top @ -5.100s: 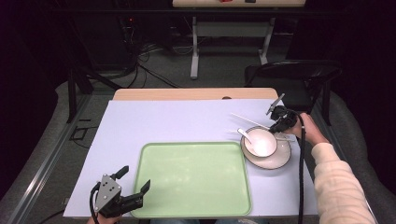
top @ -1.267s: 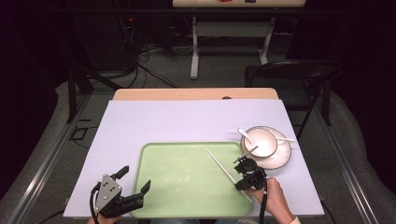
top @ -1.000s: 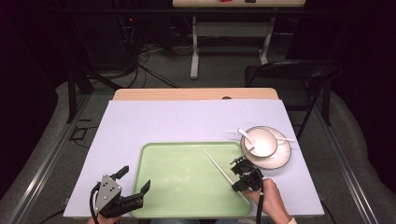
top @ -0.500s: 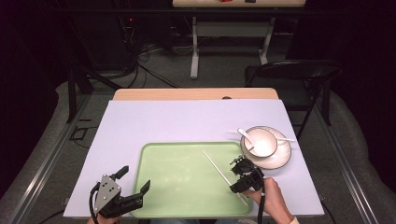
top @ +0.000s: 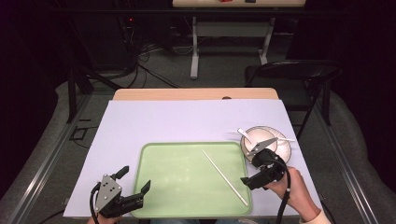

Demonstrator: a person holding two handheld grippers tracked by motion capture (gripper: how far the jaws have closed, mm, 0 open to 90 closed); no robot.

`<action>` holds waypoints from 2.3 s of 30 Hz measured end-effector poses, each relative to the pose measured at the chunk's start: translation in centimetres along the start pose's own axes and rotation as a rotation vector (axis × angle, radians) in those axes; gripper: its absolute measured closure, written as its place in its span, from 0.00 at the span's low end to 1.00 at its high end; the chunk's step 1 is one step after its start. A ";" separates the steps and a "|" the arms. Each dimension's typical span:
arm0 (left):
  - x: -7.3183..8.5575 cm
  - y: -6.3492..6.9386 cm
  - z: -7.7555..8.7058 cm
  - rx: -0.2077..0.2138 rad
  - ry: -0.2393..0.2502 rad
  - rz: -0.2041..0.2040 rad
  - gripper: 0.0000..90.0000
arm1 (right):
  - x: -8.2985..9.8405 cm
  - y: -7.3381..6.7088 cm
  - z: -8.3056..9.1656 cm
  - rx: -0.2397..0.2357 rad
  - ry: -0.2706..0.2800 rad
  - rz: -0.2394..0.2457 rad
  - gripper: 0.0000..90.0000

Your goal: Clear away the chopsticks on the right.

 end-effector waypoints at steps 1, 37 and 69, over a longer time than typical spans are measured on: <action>0.0 0.0 0.0 -0.002 0.000 0.000 0.17 | -0.1 0.5 0.4 0.007 0.008 0.005 0.12; 0.0 0.0 0.0 0.004 -0.001 0.001 0.17 | -3.4 18.5 1.2 0.119 -0.044 0.044 0.00; 0.0 0.0 0.0 0.005 0.000 0.000 0.17 | 0.2 21.0 -6.6 0.055 -0.258 0.096 0.66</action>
Point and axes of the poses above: each handheld gripper's, and its own axes: z roughly backward along the jaws, x roughly out of its underside, y roughly to its right, the point moved 10 cm from there along -z, roughly forward along the jaws, and after that the axes turned 4 degrees about x, right-handed, at the moved point
